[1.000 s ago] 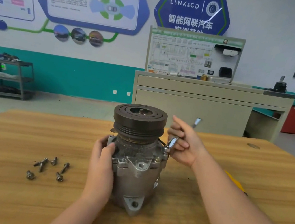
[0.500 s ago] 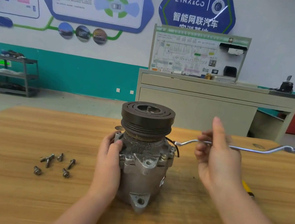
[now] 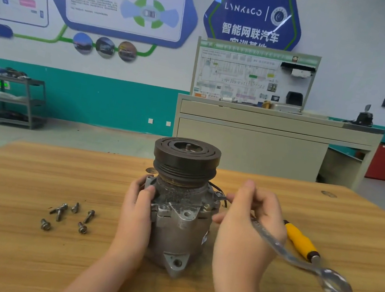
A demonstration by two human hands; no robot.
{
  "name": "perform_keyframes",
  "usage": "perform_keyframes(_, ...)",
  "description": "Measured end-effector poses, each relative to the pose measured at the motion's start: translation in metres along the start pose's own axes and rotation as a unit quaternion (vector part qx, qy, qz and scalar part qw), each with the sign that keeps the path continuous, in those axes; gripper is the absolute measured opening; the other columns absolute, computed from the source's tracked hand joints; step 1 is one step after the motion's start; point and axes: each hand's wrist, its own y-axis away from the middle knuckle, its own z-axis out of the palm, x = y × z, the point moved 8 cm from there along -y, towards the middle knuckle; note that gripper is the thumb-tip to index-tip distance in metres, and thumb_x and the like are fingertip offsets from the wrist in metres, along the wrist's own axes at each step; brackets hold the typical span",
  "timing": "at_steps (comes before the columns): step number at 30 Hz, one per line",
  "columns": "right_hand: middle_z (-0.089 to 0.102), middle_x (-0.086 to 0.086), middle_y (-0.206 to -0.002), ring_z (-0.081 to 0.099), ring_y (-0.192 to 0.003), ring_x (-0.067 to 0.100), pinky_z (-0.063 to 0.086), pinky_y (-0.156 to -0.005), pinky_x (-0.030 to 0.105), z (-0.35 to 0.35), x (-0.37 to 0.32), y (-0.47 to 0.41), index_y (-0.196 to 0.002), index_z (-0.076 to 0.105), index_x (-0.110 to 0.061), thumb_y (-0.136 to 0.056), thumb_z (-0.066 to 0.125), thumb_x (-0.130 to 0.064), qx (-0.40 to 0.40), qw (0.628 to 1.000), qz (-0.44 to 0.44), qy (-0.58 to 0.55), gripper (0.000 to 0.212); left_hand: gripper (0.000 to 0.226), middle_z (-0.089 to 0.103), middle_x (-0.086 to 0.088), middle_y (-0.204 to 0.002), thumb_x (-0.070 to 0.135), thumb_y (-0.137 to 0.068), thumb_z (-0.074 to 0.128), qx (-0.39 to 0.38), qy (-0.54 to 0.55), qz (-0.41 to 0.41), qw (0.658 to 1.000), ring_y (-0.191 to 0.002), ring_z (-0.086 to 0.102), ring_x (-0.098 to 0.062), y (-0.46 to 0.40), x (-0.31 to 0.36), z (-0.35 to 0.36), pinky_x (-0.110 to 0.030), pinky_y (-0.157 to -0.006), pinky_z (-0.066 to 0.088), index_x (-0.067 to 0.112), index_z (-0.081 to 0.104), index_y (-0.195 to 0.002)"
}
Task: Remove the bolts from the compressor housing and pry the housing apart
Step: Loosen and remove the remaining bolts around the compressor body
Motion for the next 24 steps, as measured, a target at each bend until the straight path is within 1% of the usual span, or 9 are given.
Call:
perform_keyframes(5, 0.057, -0.001, -0.047, 0.039, -0.030, 0.009, 0.030, -0.033, 0.017, 0.010, 0.044, -0.049, -0.067, 0.056, -0.010, -0.096, 0.054, -0.015, -0.071, 0.969, 0.205, -0.116, 0.030, 0.025, 0.066, 0.000, -0.121, 0.022, -0.103, 0.042, -0.003, -0.001, 0.001, 1.000, -0.112, 0.061, -0.015, 0.002, 0.000, -0.001, -0.041, -0.102, 0.047, 0.033, 0.056, -0.120)
perform_keyframes(7, 0.050, -0.001, -0.045, 0.033, -0.028, 0.007, 0.025, -0.031, 0.015, 0.030, 0.070, -0.065, -0.069, 0.052, -0.008, -0.096, 0.055, -0.016, -0.162, 0.908, 0.339, -0.183, 0.028, 0.025, 0.065, 0.000, -0.122, 0.023, -0.103, 0.042, -0.010, -0.004, 0.006, 1.000, -0.115, 0.060, -0.016, 0.002, 0.002, 0.000, -0.045, -0.105, 0.045, 0.033, 0.055, -0.122)
perform_keyframes(10, 0.043, -0.007, -0.045, 0.030, -0.024, 0.002, 0.022, -0.025, 0.012, 0.064, 0.097, -0.056, -0.066, 0.048, -0.014, -0.089, 0.058, -0.020, -0.305, 0.773, 0.508, -0.226, 0.025, 0.026, 0.066, 0.000, -0.120, 0.024, -0.103, 0.041, -0.014, -0.005, 0.006, 1.000, -0.113, 0.061, -0.016, 0.002, 0.002, 0.001, -0.047, -0.104, 0.046, 0.032, 0.055, -0.123)
perform_keyframes(12, 0.042, -0.007, -0.044, 0.031, -0.022, 0.002, 0.021, -0.023, 0.010, 0.084, 0.104, -0.046, -0.062, 0.051, -0.014, -0.079, 0.061, -0.021, -0.368, 0.705, 0.558, -0.239, 0.022, 0.028, 0.066, 0.000, -0.120, 0.025, -0.103, 0.042, -0.018, -0.004, 0.003, 1.000, -0.113, 0.062, -0.017, 0.002, 0.000, 0.001, -0.048, -0.104, 0.047, 0.028, 0.055, -0.127)
perform_keyframes(15, 0.045, -0.008, -0.042, 0.035, -0.021, 0.004, 0.025, -0.022, 0.013, 0.105, 0.108, -0.039, -0.055, 0.058, -0.009, -0.076, 0.063, -0.022, -0.423, 0.656, 0.573, -0.251, 0.025, 0.029, 0.066, 0.000, -0.121, 0.028, -0.102, 0.043, -0.021, -0.005, 0.004, 1.000, -0.113, 0.062, -0.016, 0.000, -0.001, 0.001, -0.048, -0.104, 0.047, 0.029, 0.055, -0.128)
perform_keyframes(18, 0.046, -0.005, -0.044, 0.039, -0.022, 0.004, 0.028, -0.023, 0.013, 0.110, 0.104, -0.040, -0.058, 0.056, -0.008, -0.073, 0.076, -0.015, -0.403, 0.627, 0.575, -0.338, 0.026, 0.024, 0.066, -0.002, -0.119, 0.024, -0.102, 0.043, -0.020, -0.001, 0.004, 1.000, -0.112, 0.062, -0.017, -0.001, -0.002, 0.001, -0.048, -0.103, 0.047, 0.032, 0.056, -0.120)
perform_keyframes(21, 0.052, 0.000, -0.048, 0.044, -0.026, 0.004, 0.036, -0.030, 0.012, 0.094, 0.099, -0.060, -0.064, 0.055, -0.006, -0.078, 0.066, -0.009, -0.235, 0.614, 0.574, -0.488, 0.018, 0.030, 0.065, -0.003, -0.121, 0.033, -0.093, 0.048, -0.028, 0.005, 0.009, 1.000, -0.114, 0.061, -0.019, 0.001, 0.004, 0.003, -0.049, -0.105, 0.045, 0.030, 0.056, -0.122)
perform_keyframes(22, 0.052, 0.000, -0.049, 0.046, -0.029, 0.003, 0.038, -0.033, 0.011, 0.083, 0.097, -0.067, -0.066, 0.056, -0.005, -0.080, 0.062, -0.010, -0.185, 0.634, 0.553, -0.507, 0.017, 0.039, 0.065, -0.004, -0.122, 0.039, -0.087, 0.048, -0.030, 0.008, 0.008, 0.999, -0.115, 0.060, -0.020, 0.002, 0.004, 0.003, -0.050, -0.105, 0.045, 0.029, 0.055, -0.124)
perform_keyframes(24, 0.053, -0.002, -0.053, 0.050, -0.036, 0.002, 0.040, -0.037, 0.008, 0.057, 0.088, -0.074, -0.071, 0.056, -0.007, -0.084, 0.060, -0.011, -0.143, 0.724, 0.492, -0.462, 0.015, 0.046, 0.064, -0.003, -0.122, 0.043, -0.082, 0.047, -0.035, 0.007, 0.007, 0.999, -0.116, 0.059, -0.020, 0.003, 0.005, 0.004, -0.050, -0.106, 0.044, 0.029, 0.055, -0.125)
